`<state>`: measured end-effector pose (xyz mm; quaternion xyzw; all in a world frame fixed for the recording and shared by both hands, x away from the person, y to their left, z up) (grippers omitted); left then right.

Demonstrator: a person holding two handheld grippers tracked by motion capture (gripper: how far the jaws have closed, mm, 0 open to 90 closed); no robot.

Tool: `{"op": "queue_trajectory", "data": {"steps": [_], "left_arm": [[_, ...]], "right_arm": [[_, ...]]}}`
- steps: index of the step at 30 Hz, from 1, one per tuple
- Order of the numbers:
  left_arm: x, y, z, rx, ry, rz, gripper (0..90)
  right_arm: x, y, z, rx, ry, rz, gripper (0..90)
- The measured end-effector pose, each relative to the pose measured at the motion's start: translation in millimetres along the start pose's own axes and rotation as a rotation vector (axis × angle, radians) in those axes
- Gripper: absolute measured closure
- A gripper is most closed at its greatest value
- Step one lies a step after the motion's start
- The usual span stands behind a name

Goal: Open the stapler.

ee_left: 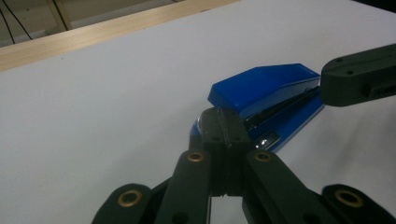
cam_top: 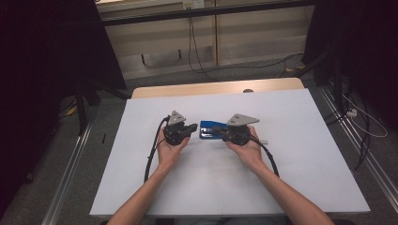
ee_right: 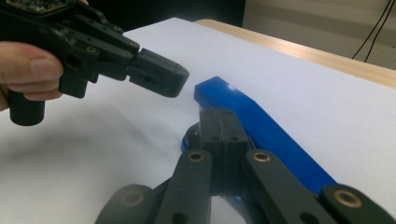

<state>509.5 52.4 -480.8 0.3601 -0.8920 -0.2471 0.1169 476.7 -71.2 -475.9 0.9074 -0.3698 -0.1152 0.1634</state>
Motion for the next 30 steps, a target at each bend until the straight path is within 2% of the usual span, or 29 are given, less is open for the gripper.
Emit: {"op": "queue_trajectory", "data": {"steps": [3, 7, 8, 9, 12, 20, 23, 26, 27, 30], "left_arm": [[-5.0, -5.1, -6.3, -0.013, -0.017, -0.009, 90.0], [-1.9, -4.9, -12.3, 0.001, -0.017, 0.010, 90.0], [-1.3, -5.3, -10.8, -0.002, -0.015, 0.019, 90.0], [-1.0, -6.1, -9.2, -0.007, -0.012, 0.020, 90.0], [-1.8, -9.6, -5.8, -0.021, -0.018, 0.011, 90.0], [-2.1, -14.3, 1.8, -0.054, -0.024, 0.012, 90.0], [-2.7, -16.4, 6.1, -0.065, -0.012, 0.017, 90.0], [-1.6, -18.2, 9.4, -0.079, -0.017, 0.021, 90.0], [-1.2, -17.8, 9.6, -0.083, -0.029, 0.021, 90.0], [-0.1, -17.0, 8.3, -0.078, -0.021, 0.024, 90.0]], "right_arm": [[3.4, -3.7, -4.0, -0.016, 0.005, 0.005, 90.0], [2.3, -6.0, -6.6, -0.016, 0.008, 0.000, 90.0], [2.0, -8.7, -3.0, -0.040, 0.022, 0.000, 90.0], [2.0, -8.7, -3.0, -0.040, 0.022, 0.000, 90.0], [2.4, -13.2, 5.0, -0.074, 0.032, -0.014, 90.0], [1.9, -17.6, 11.1, -0.119, 0.035, -0.020, 90.0], [1.6, -20.1, 14.5, -0.146, 0.034, -0.022, 90.0], [4.3, -23.4, 18.1, -0.160, 0.029, -0.006, 90.0], [2.7, -24.5, 20.7, -0.181, 0.034, -0.008, 90.0], [2.4, -25.2, 22.2, -0.197, 0.041, -0.004, 90.0]]}}
Point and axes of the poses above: each handheld gripper's, and its own axes: y roughly backward along the jaws, z roughly out of its underside, x roughly to its right, the point moved 9 cm from there along -y, roughly forward along the jaws, and after that the axes turned 2 degrees about -z, right-handed, at the moved point
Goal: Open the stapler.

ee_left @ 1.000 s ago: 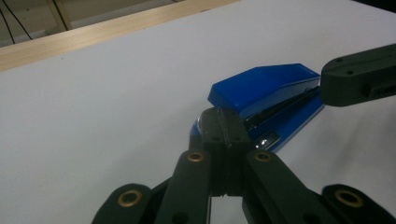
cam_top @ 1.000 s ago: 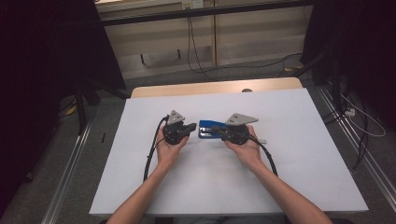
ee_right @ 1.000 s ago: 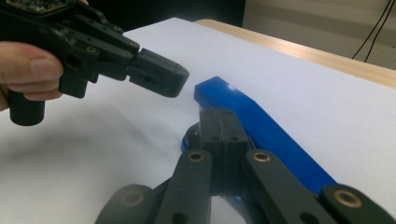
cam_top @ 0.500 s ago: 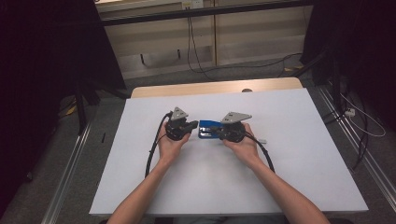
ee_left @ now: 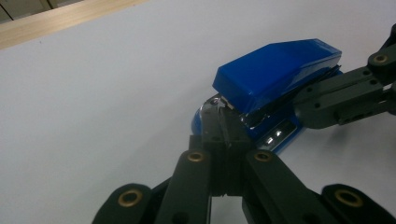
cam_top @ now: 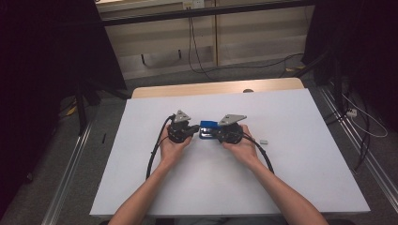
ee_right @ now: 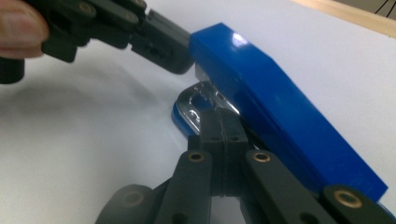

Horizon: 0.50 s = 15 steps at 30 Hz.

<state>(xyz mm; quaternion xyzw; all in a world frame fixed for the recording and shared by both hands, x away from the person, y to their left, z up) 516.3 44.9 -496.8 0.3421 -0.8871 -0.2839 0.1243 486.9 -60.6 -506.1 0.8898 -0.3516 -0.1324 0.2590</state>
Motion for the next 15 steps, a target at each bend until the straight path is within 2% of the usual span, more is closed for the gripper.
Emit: {"op": "queue_trajectory", "data": {"steps": [5, 15], "left_arm": [[2.1, -0.8, 0.6, -0.003, -0.005, -0.001, 90.0], [2.0, -2.8, 3.4, -0.012, 0.005, -0.011, 90.0]], "right_arm": [[5.6, -3.5, 3.8, -0.026, -0.016, 0.028, 90.0], [4.9, -4.5, 3.8, -0.049, -0.009, 0.030, 90.0]]}}
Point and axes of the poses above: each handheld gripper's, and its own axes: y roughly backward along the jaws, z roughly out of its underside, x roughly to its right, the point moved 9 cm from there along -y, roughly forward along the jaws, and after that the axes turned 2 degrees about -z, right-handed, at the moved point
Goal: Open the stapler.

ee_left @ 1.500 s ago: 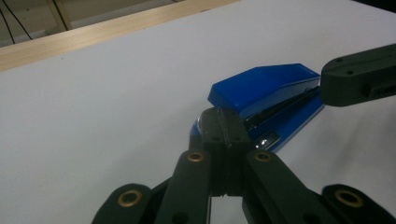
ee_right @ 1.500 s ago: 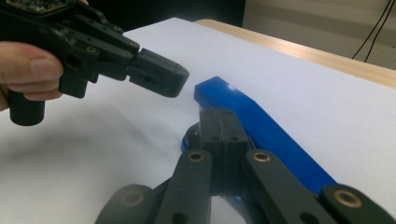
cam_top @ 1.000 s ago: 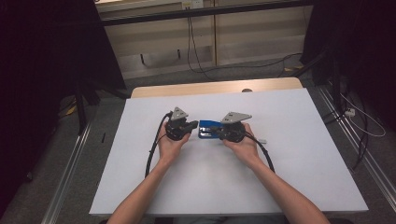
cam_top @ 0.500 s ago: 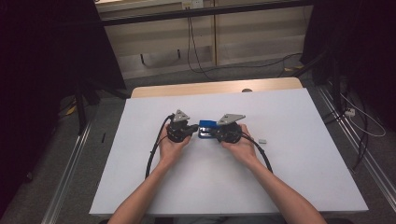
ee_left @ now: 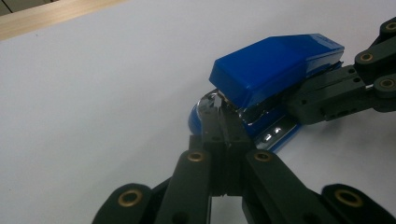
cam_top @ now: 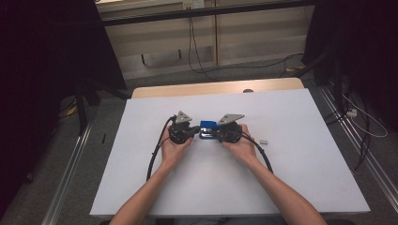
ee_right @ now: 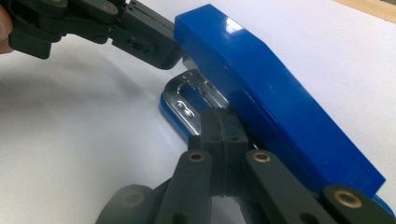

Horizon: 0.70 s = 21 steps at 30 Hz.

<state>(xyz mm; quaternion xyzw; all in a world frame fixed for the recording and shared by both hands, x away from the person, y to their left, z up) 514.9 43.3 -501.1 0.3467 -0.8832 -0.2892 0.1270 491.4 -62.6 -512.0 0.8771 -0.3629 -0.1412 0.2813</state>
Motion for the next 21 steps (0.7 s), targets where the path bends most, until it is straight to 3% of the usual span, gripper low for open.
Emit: {"op": "queue_trajectory", "data": {"steps": [21], "left_arm": [[3.6, 6.2, -9.8, 0.049, 0.014, 0.017, 90.0]], "right_arm": [[-1.2, 0.0, 0.2, 0.003, 0.003, 0.022, 90.0]]}}
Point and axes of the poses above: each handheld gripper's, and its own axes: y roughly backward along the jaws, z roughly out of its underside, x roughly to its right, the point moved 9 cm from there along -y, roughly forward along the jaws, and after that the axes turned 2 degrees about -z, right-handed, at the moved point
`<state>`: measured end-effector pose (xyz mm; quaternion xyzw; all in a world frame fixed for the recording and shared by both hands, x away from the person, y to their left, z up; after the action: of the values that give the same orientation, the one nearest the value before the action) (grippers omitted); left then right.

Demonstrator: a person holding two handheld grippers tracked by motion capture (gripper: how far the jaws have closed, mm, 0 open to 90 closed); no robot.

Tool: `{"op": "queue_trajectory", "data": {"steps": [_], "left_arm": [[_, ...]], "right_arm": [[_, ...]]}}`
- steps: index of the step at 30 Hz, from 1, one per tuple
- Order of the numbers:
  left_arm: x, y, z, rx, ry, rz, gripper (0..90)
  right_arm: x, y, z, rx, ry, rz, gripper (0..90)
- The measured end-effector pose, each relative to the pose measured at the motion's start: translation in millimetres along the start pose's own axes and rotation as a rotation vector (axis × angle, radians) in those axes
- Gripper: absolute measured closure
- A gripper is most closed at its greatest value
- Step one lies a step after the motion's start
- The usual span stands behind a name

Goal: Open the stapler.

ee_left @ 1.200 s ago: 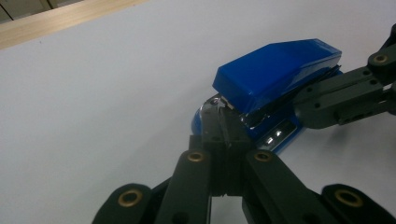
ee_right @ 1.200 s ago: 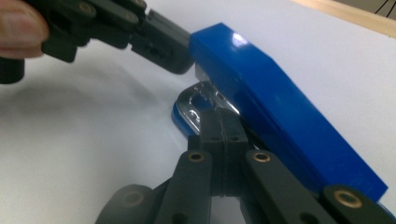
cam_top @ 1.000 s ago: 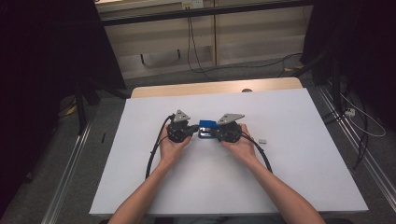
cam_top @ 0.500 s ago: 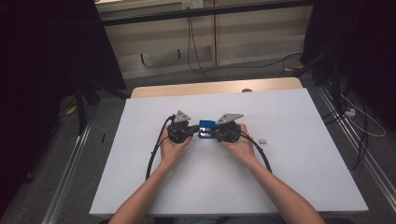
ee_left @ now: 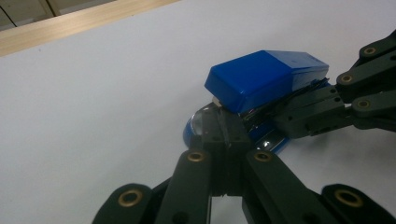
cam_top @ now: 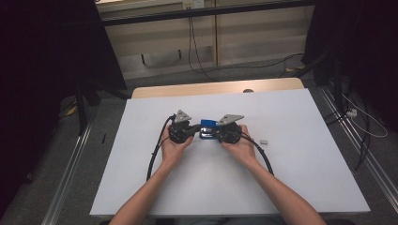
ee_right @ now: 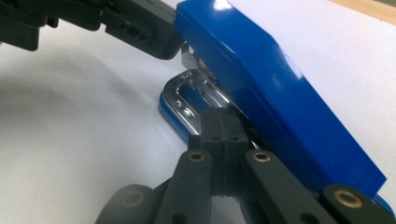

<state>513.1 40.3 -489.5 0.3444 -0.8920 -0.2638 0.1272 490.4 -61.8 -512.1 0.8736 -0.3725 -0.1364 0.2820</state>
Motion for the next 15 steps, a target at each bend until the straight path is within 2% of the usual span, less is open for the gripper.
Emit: {"op": "queue_trajectory", "data": {"steps": [15], "left_arm": [[1.4, 2.4, -4.6, 0.017, 0.005, 0.002, 90.0]], "right_arm": [[-0.4, 1.3, 0.6, -0.001, 0.005, 0.005, 90.0]]}}
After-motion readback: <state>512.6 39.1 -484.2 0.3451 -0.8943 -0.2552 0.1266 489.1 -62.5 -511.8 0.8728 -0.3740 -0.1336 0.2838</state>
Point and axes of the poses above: each handheld gripper's, and its own axes: y roughly backward along the jaws, z roughly out of its underside, x roughly to its right, the point moved 9 cm from there along -y, roughly forward along the jaws, and after that the axes turned 2 degrees about -z, right-handed, at the moved point
